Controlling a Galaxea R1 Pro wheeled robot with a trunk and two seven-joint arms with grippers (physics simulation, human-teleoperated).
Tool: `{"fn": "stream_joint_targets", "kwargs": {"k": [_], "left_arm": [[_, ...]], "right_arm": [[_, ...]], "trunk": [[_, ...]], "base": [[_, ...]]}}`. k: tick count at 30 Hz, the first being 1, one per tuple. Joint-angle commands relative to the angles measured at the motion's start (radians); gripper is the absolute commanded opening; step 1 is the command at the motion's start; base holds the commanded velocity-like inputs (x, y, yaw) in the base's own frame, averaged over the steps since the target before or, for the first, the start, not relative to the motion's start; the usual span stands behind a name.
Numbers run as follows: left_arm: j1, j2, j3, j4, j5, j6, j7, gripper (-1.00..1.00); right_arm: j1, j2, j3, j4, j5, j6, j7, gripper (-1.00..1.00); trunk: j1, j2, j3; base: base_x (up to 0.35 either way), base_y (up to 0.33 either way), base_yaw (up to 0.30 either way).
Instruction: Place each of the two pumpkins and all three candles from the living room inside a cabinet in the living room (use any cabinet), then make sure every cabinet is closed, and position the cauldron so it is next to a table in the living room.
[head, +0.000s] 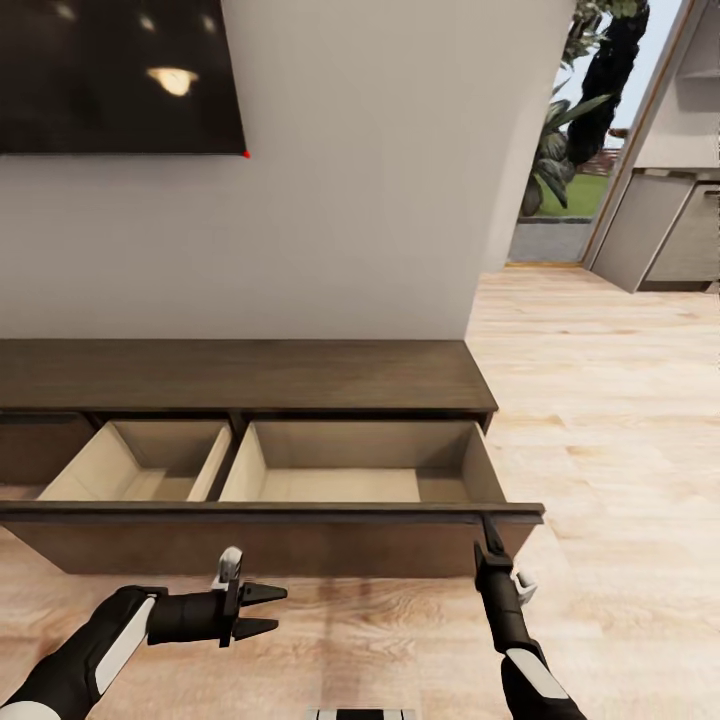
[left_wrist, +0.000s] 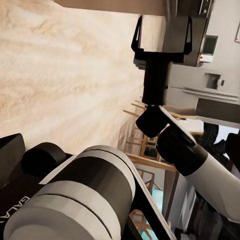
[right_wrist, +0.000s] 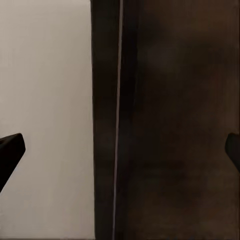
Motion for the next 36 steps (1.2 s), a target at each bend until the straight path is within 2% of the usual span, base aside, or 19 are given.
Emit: {"fn": "stream_joint_targets", "kwargs": {"k": [1, 6, 13, 15, 18, 22, 24, 27, 30, 32, 36], "left_arm": [[0.0, 0.0, 0.0, 0.0, 0.0, 0.0, 0.0, 1.0], [0.0, 0.0, 0.0, 0.0, -0.001, 0.0, 0.0, 1.0], [0.0, -0.001, 0.0, 0.0, 0.002, 0.0, 0.0, 1.0], [0.0, 0.0, 0.001, 0.0, 0.003, 0.001, 0.0, 1.0], [0.0, 0.001, 0.003, 0.0, 0.005, 0.001, -0.001, 1.0], [0.0, 0.0, 0.003, 0.002, 0.004, 0.001, 0.003, 1.0], [0.0, -0.002, -0.004, 0.003, 0.002, 0.001, 0.007, 1.0], [0.0, -0.002, -0.026, 0.004, 0.001, 0.001, 0.01, 1.0], [0.0, -0.001, -0.037, 0.004, -0.003, -0.001, 0.019, 1.0], [0.0, 0.0, -0.038, 0.013, -0.012, -0.002, 0.047, 1.0], [-0.001, 0.0, -0.035, 0.052, -0.02, -0.005, 0.101, 1.0]], "right_arm": [[0.0, -0.001, 0.001, 0.0, 0.001, 0.0, -0.003, 1.0], [0.0, -0.001, 0.002, 0.0, 0.005, 0.028, -0.022, 1.0], [0.0, -0.002, 0.006, 0.0, 0.008, 0.192, -0.108, 1.0], [0.0, -0.002, 0.006, 0.0, 0.008, 0.248, -0.159, 1.0], [0.0, -0.002, 0.006, -0.001, 0.007, 0.36, -0.273, 1.0], [0.0, -0.003, 0.003, -0.001, 0.006, 0.426, -0.37, 1.0], [0.003, -0.017, 0.004, -0.001, 0.007, 0.443, -0.404, 1.0], [0.038, -0.066, 0.005, -0.002, 0.01, 0.474, -0.428, 1.0], [0.083, -0.105, 0.006, -0.002, 0.011, 0.486, -0.47, 1.0], [0.116, -0.121, 0.006, -0.002, 0.011, 0.488, -0.498, 1.0], [0.163, -0.132, 0.005, -0.003, 0.012, 0.486, -0.513, 1.0]], "trunk": [[0.0, 0.0, 0.0], [0.0, 0.0, 0.0], [0.0, 0.0, 0.0], [0.0, 0.0, 0.0], [-0.001, 0.001, 0.012], [-0.013, 0.022, 0.025], [-0.021, 0.036, 0.031], [-0.032, 0.057, 0.041], [-0.044, 0.078, 0.05], [-0.052, 0.092, 0.056], [-0.067, 0.12, 0.069]], "base": [[-0.204, 0.0, 0.0], [-0.22, 0.0, 0.0], [-0.11, 0.0, 0.0], [-0.012, 0.0, 0.0], [-0.004, 0.0, 0.0], [-0.001, 0.0, 0.0], [0.0, 0.0, 0.0], [0.0, 0.0, 0.0], [0.0, 0.0, 0.0], [0.0, 0.0, 0.0], [0.0, 0.0, 0.0]]}}
